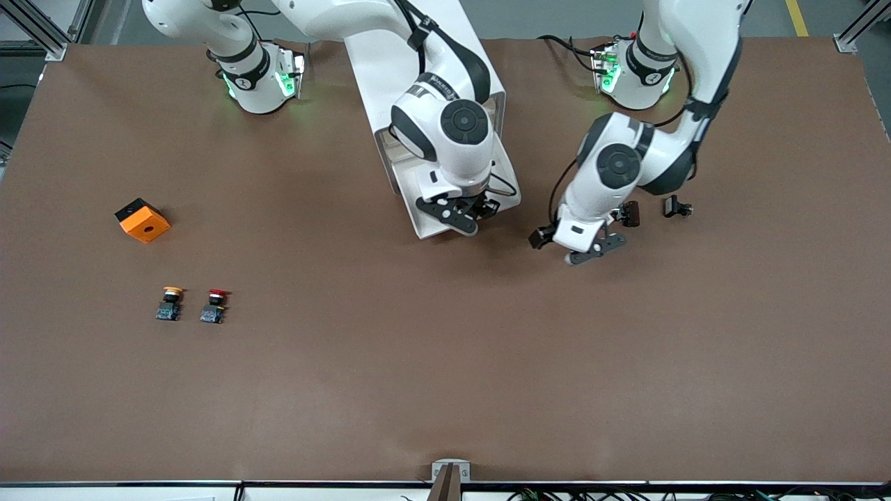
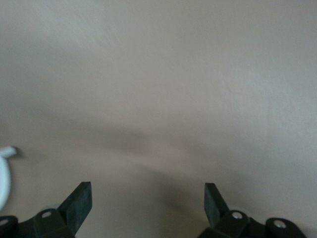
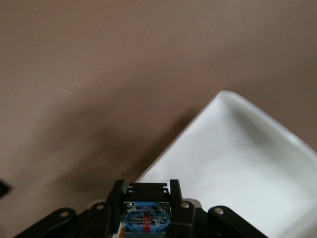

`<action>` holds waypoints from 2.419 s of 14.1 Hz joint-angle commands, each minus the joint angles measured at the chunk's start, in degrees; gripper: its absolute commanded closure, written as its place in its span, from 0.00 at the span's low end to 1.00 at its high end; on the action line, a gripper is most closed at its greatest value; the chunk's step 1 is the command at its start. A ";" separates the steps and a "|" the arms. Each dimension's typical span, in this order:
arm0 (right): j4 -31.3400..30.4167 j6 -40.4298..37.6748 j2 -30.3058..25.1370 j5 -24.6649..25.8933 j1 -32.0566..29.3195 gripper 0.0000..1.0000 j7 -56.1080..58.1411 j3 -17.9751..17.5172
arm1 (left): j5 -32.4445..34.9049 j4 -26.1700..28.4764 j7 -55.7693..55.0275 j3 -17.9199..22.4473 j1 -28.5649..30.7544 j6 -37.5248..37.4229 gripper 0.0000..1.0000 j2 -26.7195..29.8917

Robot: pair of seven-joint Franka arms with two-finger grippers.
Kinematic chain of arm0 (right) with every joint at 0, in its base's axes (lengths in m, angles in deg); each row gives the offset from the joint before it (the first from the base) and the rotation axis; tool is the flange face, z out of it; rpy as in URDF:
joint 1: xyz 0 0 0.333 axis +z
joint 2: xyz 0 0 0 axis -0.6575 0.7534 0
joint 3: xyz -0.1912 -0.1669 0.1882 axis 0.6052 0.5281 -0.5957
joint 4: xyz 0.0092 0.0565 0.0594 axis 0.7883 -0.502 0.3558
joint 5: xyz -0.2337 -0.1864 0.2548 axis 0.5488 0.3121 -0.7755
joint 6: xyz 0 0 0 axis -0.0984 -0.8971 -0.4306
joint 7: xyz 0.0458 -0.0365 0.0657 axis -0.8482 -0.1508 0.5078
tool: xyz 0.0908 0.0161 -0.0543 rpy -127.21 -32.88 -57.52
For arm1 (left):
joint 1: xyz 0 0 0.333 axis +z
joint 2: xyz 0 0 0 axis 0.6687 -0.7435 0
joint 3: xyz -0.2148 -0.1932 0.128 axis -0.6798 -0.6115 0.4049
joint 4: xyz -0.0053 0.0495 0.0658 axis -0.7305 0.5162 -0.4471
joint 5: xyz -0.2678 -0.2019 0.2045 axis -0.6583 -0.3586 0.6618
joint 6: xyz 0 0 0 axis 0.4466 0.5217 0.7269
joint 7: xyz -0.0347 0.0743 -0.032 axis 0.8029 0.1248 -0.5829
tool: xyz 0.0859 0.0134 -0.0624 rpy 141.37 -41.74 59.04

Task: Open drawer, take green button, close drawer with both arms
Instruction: 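Push the drawer shut with the left gripper while the right gripper carries the button, then set the green button beside the red button while the left gripper withdraws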

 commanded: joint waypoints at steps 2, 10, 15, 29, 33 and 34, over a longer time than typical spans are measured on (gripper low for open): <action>0.14 -6.92 -5.30 -1.46 -8.73 1.00 15.32 -0.60 | 0.72 -2.49 -3.93 -0.16 -4.19 1.98 0.00 -4.09; -1.35 -11.86 -7.60 -1.46 -29.56 1.00 42.85 -0.60 | 0.63 -3.11 -17.19 -0.42 -14.22 1.10 0.00 -4.89; -5.30 -9.23 -7.51 -0.49 -36.70 1.00 50.42 -0.34 | 0.54 -3.11 -22.83 -6.03 -15.46 -2.84 0.00 -4.62; -28.77 20.03 -10.06 2.41 -43.56 1.00 65.54 -0.43 | -13.08 -12.77 -25.04 -8.68 -10.12 -6.19 0.00 -8.58; -28.86 23.29 -7.60 2.41 -43.56 1.00 65.81 -0.43 | 0.41 -22.15 -24.95 -7.80 0.94 -18.81 0.00 -6.03; -28.86 24.25 -7.33 2.41 -43.65 1.00 65.81 -0.43 | 3.85 -24.96 -24.77 -7.80 3.50 -21.72 0.00 -5.68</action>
